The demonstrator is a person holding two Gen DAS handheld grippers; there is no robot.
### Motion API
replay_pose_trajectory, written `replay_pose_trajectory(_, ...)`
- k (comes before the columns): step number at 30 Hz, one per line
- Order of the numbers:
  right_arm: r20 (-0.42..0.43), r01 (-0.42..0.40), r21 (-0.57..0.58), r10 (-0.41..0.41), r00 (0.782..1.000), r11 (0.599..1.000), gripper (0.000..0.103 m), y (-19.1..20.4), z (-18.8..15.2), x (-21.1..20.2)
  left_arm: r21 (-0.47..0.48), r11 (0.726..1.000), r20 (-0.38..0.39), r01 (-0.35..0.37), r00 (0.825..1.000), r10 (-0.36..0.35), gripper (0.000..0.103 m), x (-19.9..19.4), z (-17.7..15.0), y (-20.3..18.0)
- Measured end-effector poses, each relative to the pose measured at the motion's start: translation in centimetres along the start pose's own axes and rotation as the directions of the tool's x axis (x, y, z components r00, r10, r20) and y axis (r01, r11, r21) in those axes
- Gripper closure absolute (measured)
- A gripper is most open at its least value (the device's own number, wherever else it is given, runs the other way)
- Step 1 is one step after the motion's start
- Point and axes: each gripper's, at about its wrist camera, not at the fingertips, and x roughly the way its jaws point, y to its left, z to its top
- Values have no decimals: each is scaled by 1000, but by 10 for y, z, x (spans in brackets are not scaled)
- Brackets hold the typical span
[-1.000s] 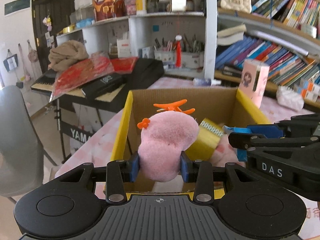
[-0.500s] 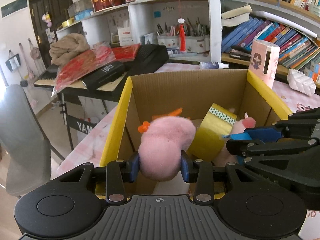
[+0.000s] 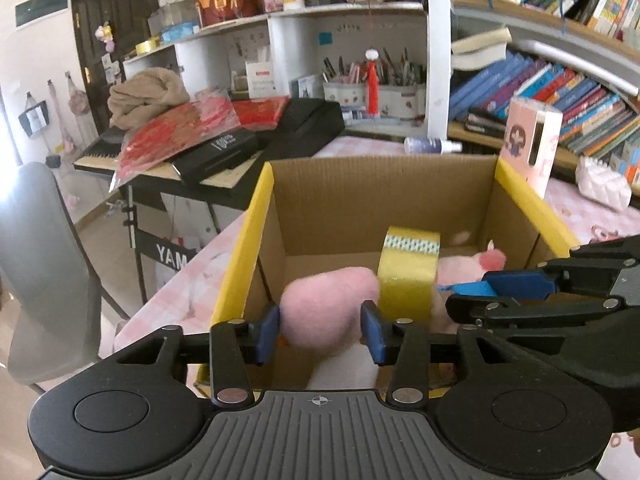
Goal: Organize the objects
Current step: 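Open both tools to drop the chick and blue bag into the yellow box, then withdraw both open tools from the yellow box back toward the table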
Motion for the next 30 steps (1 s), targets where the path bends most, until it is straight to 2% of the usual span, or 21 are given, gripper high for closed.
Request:
replay_pose_trajectory(3, 28, 9, 11, -9, 1000, 1000, 76, 0, 0, -8, -26, 1000, 25, 13, 1000, -12, 51, -9, 0, 5)
replay_pose_trajectory(7, 63, 28, 35, -30, 998, 999, 69, 0, 0, -21, -44, 999, 73, 10, 997, -7, 38, -23, 0, 8)
replay_pose_trajectory(10, 87, 46, 52, -50, 995, 998, 66, 1, -1, -33, -46, 999, 105, 7, 994, -2, 36, -34, -1, 8)
replay_pose_trajectory(13, 118, 74, 67, -81, 990, 995, 60, 2, -4, -44, -54, 999, 138, 3, 990, 5, 23, -45, -3, 9)
replay_pose_trajectory(18, 160, 136, 99, -150, 976, 986, 53, 7, -11, -62, -60, 998, 171, 8, 985, 3, 20, -61, -12, 12)
replay_pose_trajectory(21, 179, 183, 127, -204, 963, 975, 45, 12, -17, -72, -66, 998, 174, 7, 985, 5, 20, -68, -18, 14)
replay_pose_trajectory(23, 187, 208, 145, -234, 954, 967, 44, 15, -23, -80, -68, 998, 170, 11, 986, 1, 20, -73, -26, 15)
replay_pose_trajectory(30, 149, 258, 186, -287, 946, 948, 39, 30, -49, -98, -79, 997, 139, 26, 990, -14, 20, -94, -52, 23)
